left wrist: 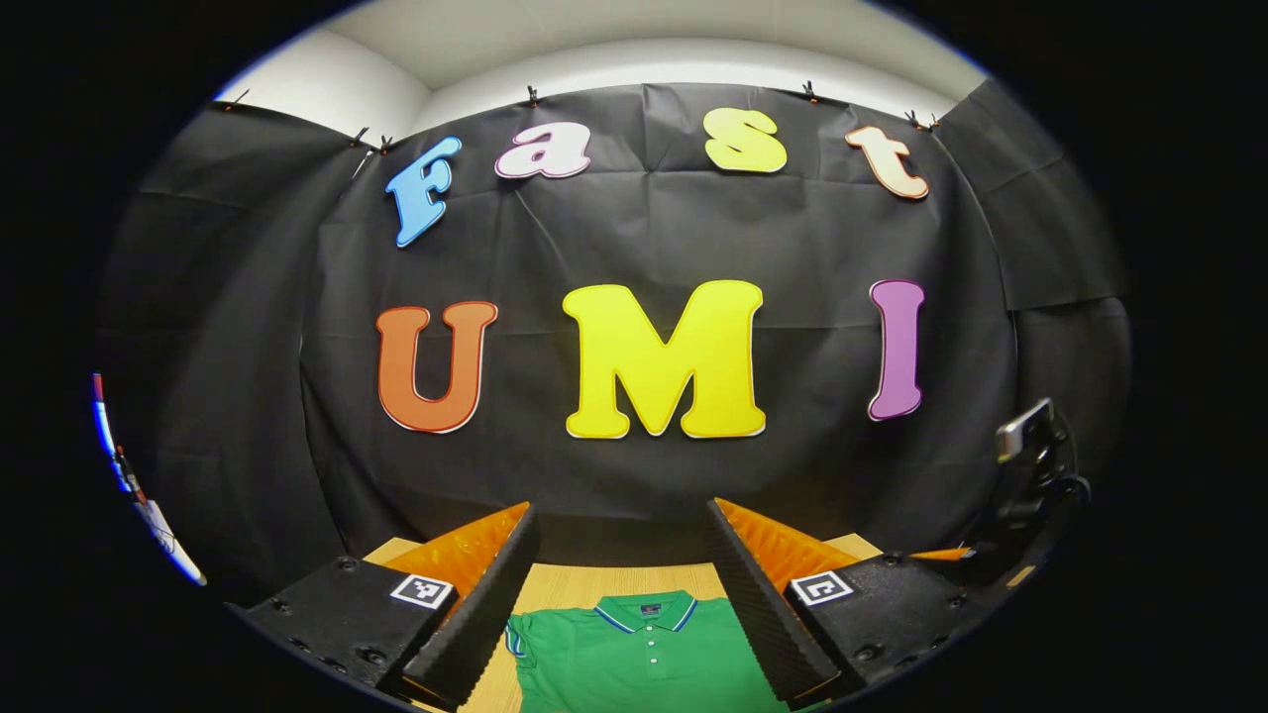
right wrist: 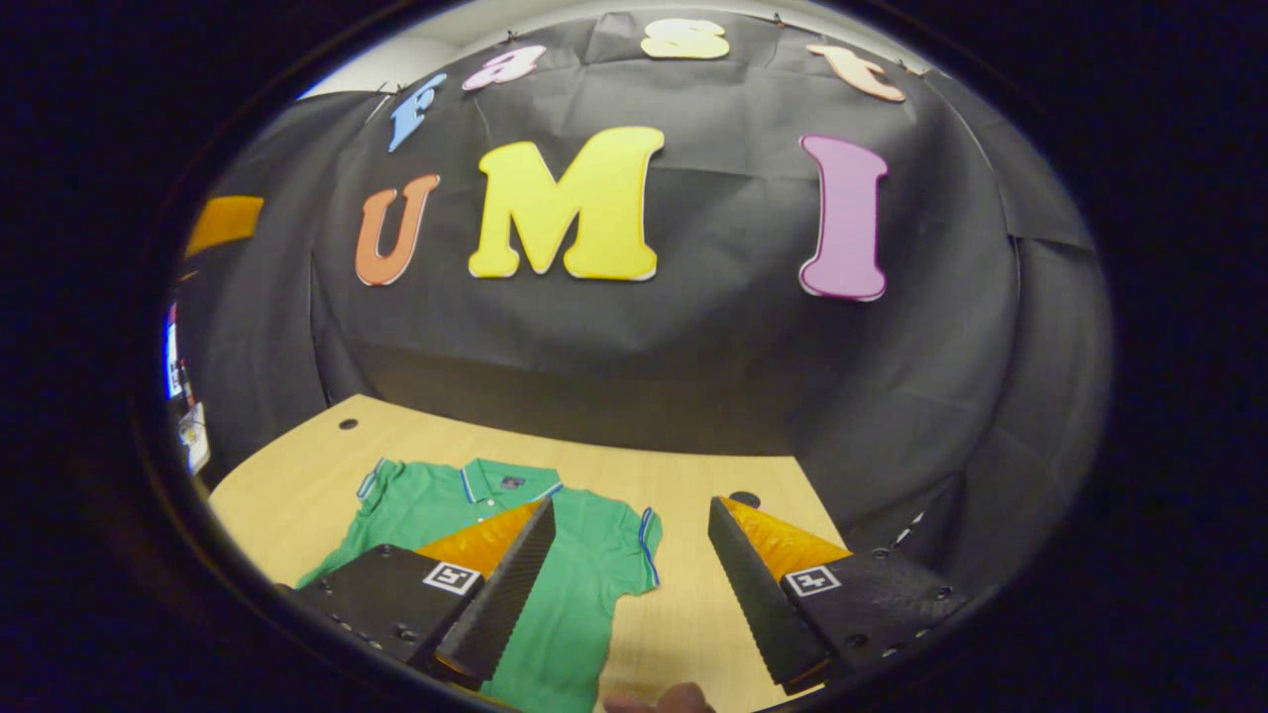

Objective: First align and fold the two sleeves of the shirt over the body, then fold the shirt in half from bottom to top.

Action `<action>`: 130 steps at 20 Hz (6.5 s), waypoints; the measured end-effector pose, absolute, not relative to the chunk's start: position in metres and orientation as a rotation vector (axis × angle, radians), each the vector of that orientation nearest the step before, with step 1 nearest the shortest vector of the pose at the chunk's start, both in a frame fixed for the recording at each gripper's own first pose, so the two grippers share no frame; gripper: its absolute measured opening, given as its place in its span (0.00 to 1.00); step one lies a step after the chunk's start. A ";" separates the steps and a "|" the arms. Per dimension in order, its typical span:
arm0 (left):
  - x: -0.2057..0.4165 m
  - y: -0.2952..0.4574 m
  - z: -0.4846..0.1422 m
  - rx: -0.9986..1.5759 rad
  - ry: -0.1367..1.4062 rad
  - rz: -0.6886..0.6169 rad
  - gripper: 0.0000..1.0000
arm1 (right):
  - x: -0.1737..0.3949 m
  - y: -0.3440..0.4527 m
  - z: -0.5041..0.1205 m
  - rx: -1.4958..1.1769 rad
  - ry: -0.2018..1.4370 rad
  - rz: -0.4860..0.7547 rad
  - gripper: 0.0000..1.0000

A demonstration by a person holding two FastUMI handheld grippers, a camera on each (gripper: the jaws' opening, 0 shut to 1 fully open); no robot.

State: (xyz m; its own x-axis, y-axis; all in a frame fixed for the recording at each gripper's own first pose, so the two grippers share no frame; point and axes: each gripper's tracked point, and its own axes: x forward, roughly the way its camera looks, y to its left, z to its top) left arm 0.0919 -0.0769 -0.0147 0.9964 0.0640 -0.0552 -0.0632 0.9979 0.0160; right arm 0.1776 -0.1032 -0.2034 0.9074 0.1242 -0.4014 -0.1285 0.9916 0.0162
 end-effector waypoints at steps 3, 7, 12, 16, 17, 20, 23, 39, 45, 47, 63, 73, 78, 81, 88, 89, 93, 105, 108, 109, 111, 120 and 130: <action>0.102 -0.083 -0.022 0.003 0.075 0.077 1.00 | 0.205 -0.107 -0.253 0.007 0.509 0.142 0.95; 0.109 -0.082 -0.031 0.017 0.100 0.109 1.00 | 0.241 -0.114 -0.308 0.010 0.591 0.151 0.97; 0.115 -0.078 -0.049 0.046 0.149 0.132 1.00 | 0.264 -0.112 -0.370 -0.011 0.697 0.172 0.96; 0.118 -0.076 -0.056 0.061 0.170 0.142 1.00 | 0.264 -0.108 -0.401 0.048 0.780 0.171 0.91; 0.119 -0.076 -0.058 0.066 0.176 0.144 1.00 | 0.265 -0.107 -0.406 0.051 0.793 0.172 0.80; 0.121 -0.076 -0.065 0.086 0.201 0.150 1.00 | 0.267 -0.108 -0.414 0.063 0.828 0.159 0.42; 0.122 -0.079 -0.062 0.104 0.207 0.144 1.00 | 0.268 -0.107 -0.415 0.119 0.860 0.145 0.01; 0.093 -0.008 -0.069 0.018 0.209 0.197 1.00 | 0.276 0.001 -0.321 0.145 0.771 0.204 0.00; 0.063 0.051 -0.074 0.030 0.231 0.275 1.00 | 0.272 0.051 -0.344 0.086 0.822 0.200 0.00; 0.056 0.066 -0.076 0.026 0.244 0.296 1.00 | 0.272 0.061 -0.350 0.071 0.827 0.184 0.00; 0.108 0.092 -0.168 -0.052 0.321 0.120 1.00 | 0.167 0.055 -0.165 -0.025 0.485 0.128 0.97; 0.165 0.100 -0.335 -0.155 0.553 0.069 1.00 | 0.086 0.032 -0.141 -0.163 0.439 0.089 0.95; 0.183 0.097 -0.385 -0.144 0.629 0.033 1.00 | 0.072 0.028 -0.161 -0.174 0.489 0.044 0.97; 0.193 0.093 -0.402 -0.132 0.647 0.009 1.00 | 0.070 0.024 -0.173 -0.172 0.522 0.026 0.96; 0.203 0.077 -0.419 -0.149 0.689 -0.048 0.70 | 0.078 0.024 -0.180 -0.165 0.524 0.018 0.95; 0.203 0.080 -0.421 -0.148 0.693 -0.045 0.60 | 0.077 0.024 -0.182 -0.165 0.529 0.017 0.95; 0.207 0.084 -0.419 -0.162 0.690 -0.024 0.25 | 0.078 0.016 -0.192 -0.148 0.551 0.001 0.95; 0.224 0.065 -0.336 -0.193 0.610 -0.082 0.05 | 0.068 0.002 -0.199 -0.043 0.560 -0.015 0.95; 0.230 0.033 -0.324 -0.141 0.611 -0.129 0.06 | 0.063 -0.010 -0.194 -0.030 0.547 -0.030 0.95; 0.234 0.018 -0.323 -0.128 0.611 -0.150 0.06 | 0.059 -0.018 -0.192 -0.028 0.541 -0.041 0.95; 0.241 -0.014 -0.321 -0.116 0.611 -0.189 0.06 | 0.050 -0.036 -0.190 -0.023 0.537 -0.071 0.95; 0.241 -0.089 -0.336 -0.171 0.637 -0.206 0.34 | 0.036 -0.096 -0.187 0.015 0.531 -0.143 0.95; 0.182 -0.040 -0.248 -0.130 0.479 -0.058 1.00 | 0.052 -0.051 -0.167 0.014 0.470 0.052 0.95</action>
State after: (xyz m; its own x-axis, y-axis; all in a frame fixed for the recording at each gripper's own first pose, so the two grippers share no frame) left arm 0.1821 -0.0401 -0.2482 0.8859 -0.0858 -0.4559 0.0246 0.9900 -0.1386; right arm 0.0518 -0.0513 -0.1673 0.8901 0.0529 -0.4527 -0.0465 0.9986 0.0254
